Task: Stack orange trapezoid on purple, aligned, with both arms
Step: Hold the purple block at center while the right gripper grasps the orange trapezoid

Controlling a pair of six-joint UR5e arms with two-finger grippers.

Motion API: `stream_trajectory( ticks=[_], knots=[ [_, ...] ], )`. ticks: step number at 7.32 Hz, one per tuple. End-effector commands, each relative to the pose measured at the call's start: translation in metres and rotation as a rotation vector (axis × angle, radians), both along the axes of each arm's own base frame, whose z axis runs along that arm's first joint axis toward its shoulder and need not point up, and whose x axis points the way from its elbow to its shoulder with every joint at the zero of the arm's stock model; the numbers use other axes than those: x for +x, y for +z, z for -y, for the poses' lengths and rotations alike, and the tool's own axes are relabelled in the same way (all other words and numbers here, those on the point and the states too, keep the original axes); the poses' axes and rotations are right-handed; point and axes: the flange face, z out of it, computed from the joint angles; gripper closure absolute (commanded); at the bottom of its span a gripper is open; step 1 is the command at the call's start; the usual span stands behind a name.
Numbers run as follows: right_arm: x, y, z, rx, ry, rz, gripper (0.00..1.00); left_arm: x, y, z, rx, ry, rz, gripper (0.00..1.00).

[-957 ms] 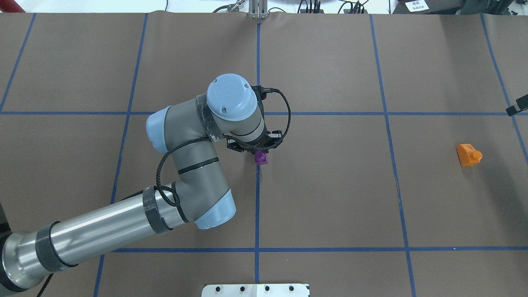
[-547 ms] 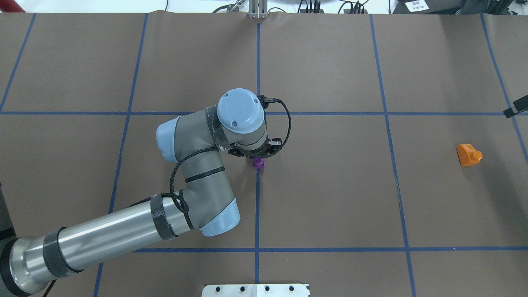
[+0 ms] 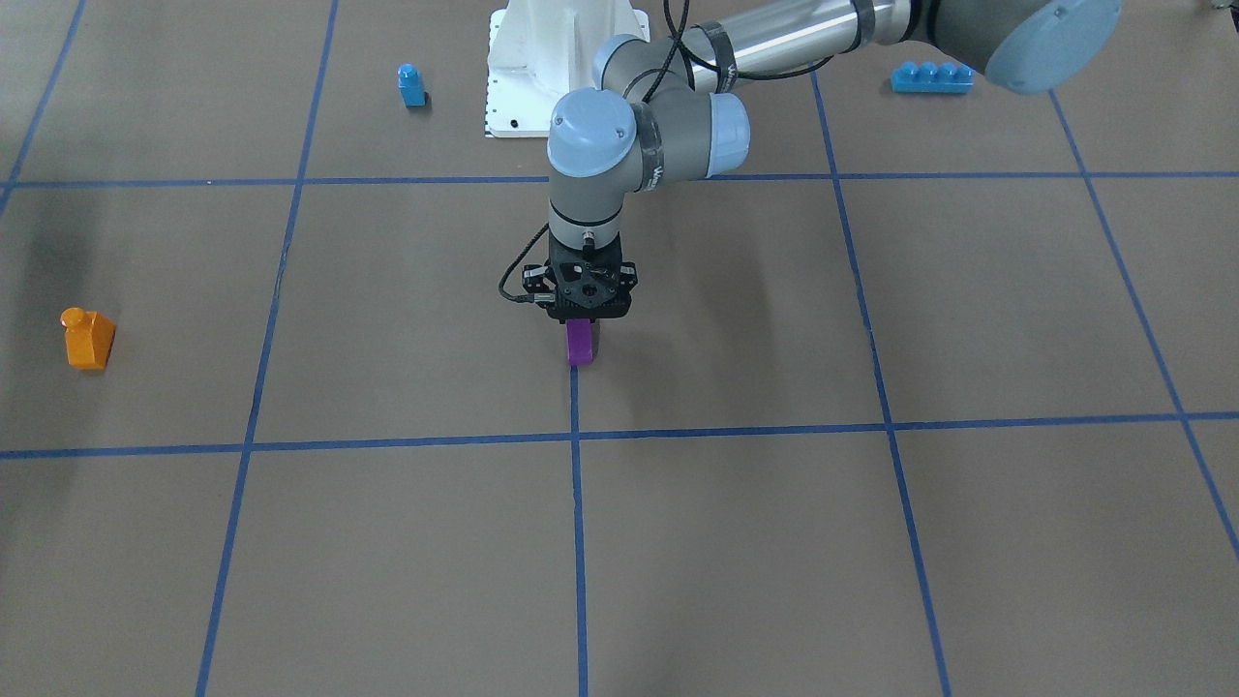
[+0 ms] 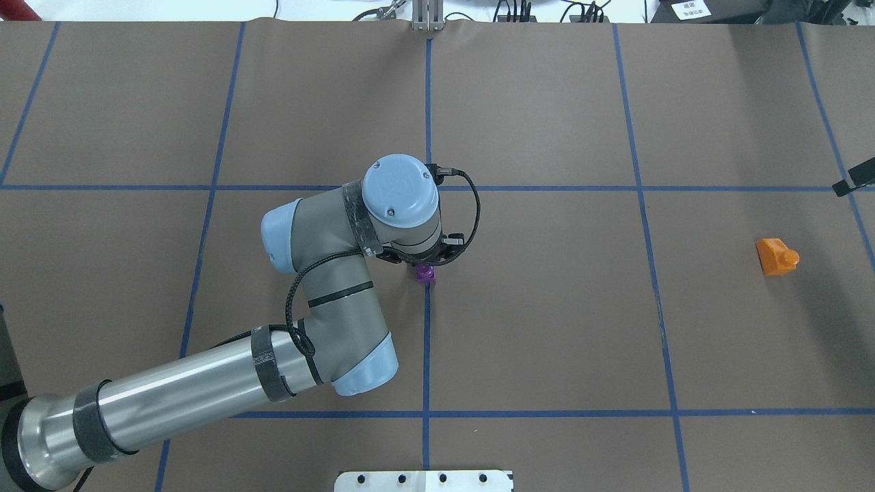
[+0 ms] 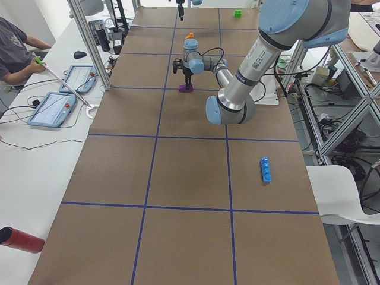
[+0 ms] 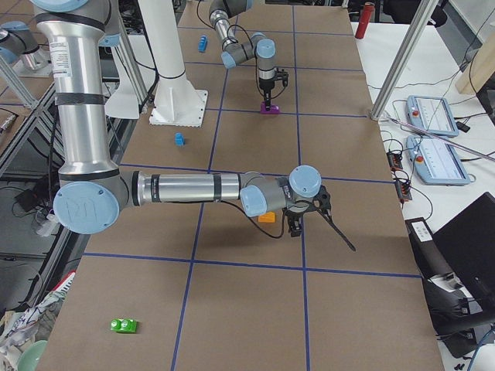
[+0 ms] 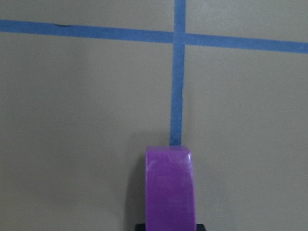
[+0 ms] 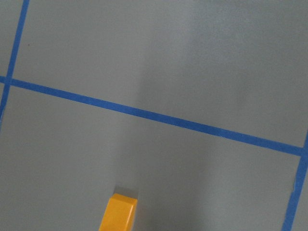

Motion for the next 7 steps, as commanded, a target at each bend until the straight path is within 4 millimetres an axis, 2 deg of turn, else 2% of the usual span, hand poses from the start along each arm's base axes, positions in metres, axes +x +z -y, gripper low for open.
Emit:
stream_trajectory(
  ticks=[1, 3, 4, 5, 6, 7],
  knots=[
    [-0.001, 0.0, 0.0, 0.0, -0.003, 0.0, 0.0, -0.002, -0.009, 0.001, 0.017, -0.017, -0.006, 0.0],
    [-0.007, 0.001, -0.001, -0.013, -0.003, -0.005, 0.0, -0.008, -0.026, 0.002, 0.029, -0.023, -0.03, 0.0],
    [-0.022, -0.009, 0.005, -0.071, 0.037, -0.019, 0.0, -0.009, -0.028, 0.003, 0.025, -0.031, -0.035, 0.0],
    [-0.05, -0.024, 0.015, -0.145, 0.101, -0.061, 0.0, -0.012, -0.029, 0.006, 0.041, -0.051, -0.032, 0.0],
    [-0.089, -0.04, 0.017, -0.183, 0.139, -0.111, 0.0, -0.017, -0.035, 0.006, 0.048, -0.056, -0.044, 0.0],
    [-0.122, -0.049, 0.009, -0.166, 0.141, -0.164, 0.0, -0.02, -0.039, 0.007, 0.05, -0.06, -0.051, 0.0]
  ],
)
